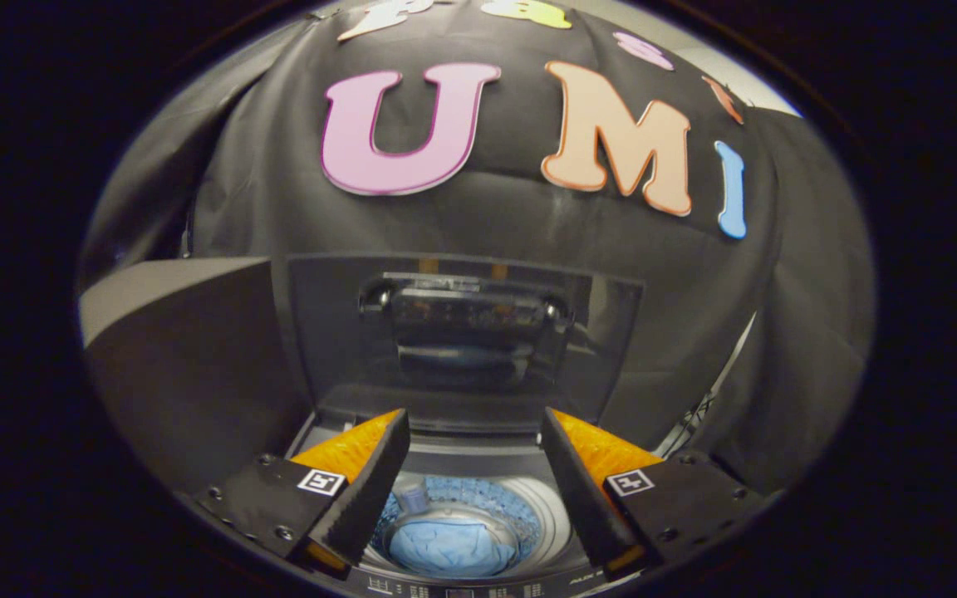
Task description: Put the clothes into the washing machine and then close the washing machine lid.
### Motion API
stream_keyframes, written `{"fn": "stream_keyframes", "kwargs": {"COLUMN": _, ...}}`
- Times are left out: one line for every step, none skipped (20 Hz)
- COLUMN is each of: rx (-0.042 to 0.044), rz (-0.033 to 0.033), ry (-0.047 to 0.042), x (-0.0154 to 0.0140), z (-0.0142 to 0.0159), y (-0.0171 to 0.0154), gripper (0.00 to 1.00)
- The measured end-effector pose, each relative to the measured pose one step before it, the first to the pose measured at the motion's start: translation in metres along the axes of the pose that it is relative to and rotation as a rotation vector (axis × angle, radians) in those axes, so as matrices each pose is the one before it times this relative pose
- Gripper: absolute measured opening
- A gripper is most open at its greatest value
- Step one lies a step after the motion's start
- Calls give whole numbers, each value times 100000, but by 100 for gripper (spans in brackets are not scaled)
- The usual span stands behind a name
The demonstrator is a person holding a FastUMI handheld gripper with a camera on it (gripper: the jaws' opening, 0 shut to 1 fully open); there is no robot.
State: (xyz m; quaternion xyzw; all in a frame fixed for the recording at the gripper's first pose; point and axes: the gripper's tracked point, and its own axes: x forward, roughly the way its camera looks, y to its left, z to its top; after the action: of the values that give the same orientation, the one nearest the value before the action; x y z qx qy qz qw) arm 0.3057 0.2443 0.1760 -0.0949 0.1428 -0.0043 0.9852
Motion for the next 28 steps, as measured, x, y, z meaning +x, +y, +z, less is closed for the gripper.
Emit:
{"fn": "stream_keyframes", "kwargs": {"rx": 2865, "rz": -312, "ry": -3994, "x": -89, "z": 1457, "y": -141, "gripper": 98}}
{"fn": "stream_keyframes", "kwargs": {"rx": 3852, "rz": 397, "ry": -3963, "x": 38, "z": 1635, "y": 248, "gripper": 98}}
{"fn": "stream_keyframes", "kwargs": {"rx": 3646, "rz": 584, "ry": -3583, "x": 375, "z": 1546, "y": 429, "gripper": 98}}
{"fn": "stream_keyframes", "kwargs": {"rx": 3315, "rz": -885, "ry": -1405, "x": 278, "z": 788, "y": -158, "gripper": 97}}
{"fn": "stream_keyframes", "kwargs": {"rx": 3476, "rz": 343, "ry": 652, "x": 297, "z": 483, "y": -39, "gripper": 97}}
{"fn": "stream_keyframes", "kwargs": {"rx": 1726, "rz": 3104, "ry": 1471, "x": -295, "z": -11, "y": 418, "gripper": 97}}
{"fn": "stream_keyframes", "kwargs": {"rx": 737, "rz": 2526, "ry": 1089, "x": -289, "z": 474, "y": -13, "gripper": 97}}
{"fn": "stream_keyframes", "kwargs": {"rx": -453, "rz": -83, "ry": 1028, "x": -62, "z": 109, "y": -294, "gripper": 97}}
{"fn": "stream_keyframes", "kwargs": {"rx": -1168, "rz": -1583, "ry": -1156, "x": -132, "z": 669, "y": -340, "gripper": 97}}
{"fn": "stream_keyframes", "kwargs": {"rx": -545, "rz": -495, "ry": -2061, "x": -172, "z": 368, "y": 358, "gripper": 97}}
{"fn": "stream_keyframes", "kwargs": {"rx": 171, "rz": -260, "ry": -2190, "x": 27, "z": 567, "y": 117, "gripper": 97}}
{"fn": "stream_keyframes", "kwargs": {"rx": 69, "rz": 304, "ry": -2462, "x": 219, "z": 322, "y": 165, "gripper": 97}}
{"fn": "stream_keyframes", "kwargs": {"rx": -602, "rz": -10, "ry": -2254, "x": 620, "z": 749, "y": 221, "gripper": 97}}
{"fn": "stream_keyframes", "kwargs": {"rx": -1230, "rz": -801, "ry": -2816, "x": 761, "z": 301, "y": -237, "gripper": 96}}
{"fn": "stream_keyframes", "kwargs": {"rx": -1572, "rz": -929, "ry": -2747, "x": 1180, "z": 562, "y": -209, "gripper": 96}}
{"fn": "stream_keyframes", "kwargs": {"rx": -989, "rz": -339, "ry": -2555, "x": 1361, "z": 272, "y": -33, "gripper": 96}}
{"fn": "stream_keyframes", "kwargs": {"rx": -68, "rz": 436, "ry": -3545, "x": 804, "z": 69, "y": 234, "gripper": 96}}
{"fn": "stream_keyframes", "kwargs": {"rx": 219, "rz": 600, "ry": -3459, "x": 905, "z": 27, "y": 305, "gripper": 96}}
{"fn": "stream_keyframes", "kwargs": {"rx": 566, "rz": 237, "ry": -2226, "x": 815, "z": -153, "y": 306, "gripper": 96}}
{"fn": "stream_keyframes", "kwargs": {"rx": 852, "rz": -366, "ry": -260, "x": 1037, "z": -682, "y": 135, "gripper": 96}}
{"fn": "stream_keyframes", "kwargs": {"rx": 1700, "rz": -6, "ry": 1586, "x": 866, "z": -801, "y": 209, "gripper": 96}}
{"fn": "stream_keyframes", "kwargs": {"rx": 1797, "rz": -301, "ry": 2101, "x": 725, "z": -856, "y": 358, "gripper": 96}}
{"fn": "stream_keyframes", "kwargs": {"rx": 2184, "rz": -925, "ry": 151, "x": 842, "z": -240, "y": 116, "gripper": 96}}
{"fn": "stream_keyframes", "kwargs": {"rx": 2647, "rz": -1587, "ry": -225, "x": 1164, "z": 39, "y": 110, "gripper": 96}}
{"fn": "stream_keyframes", "kwargs": {"rx": 580, "rz": -2731, "ry": 1472, "x": 1035, "z": -173, "y": -159, "gripper": 96}}
{"fn": "stream_keyframes", "kwargs": {"rx": 262, "rz": -1355, "ry": 2896, "x": 1020, "z": -640, "y": 80, "gripper": 96}}
{"fn": "stream_keyframes", "kwargs": {"rx": 869, "rz": 1015, "ry": 5671, "x": 594, "z": -1722, "y": 484, "gripper": 96}}
{"fn": "stream_keyframes", "kwargs": {"rx": -4532, "rz": 441, "ry": 917, "x": -635, "z": -718, "y": 427, "gripper": 97}}
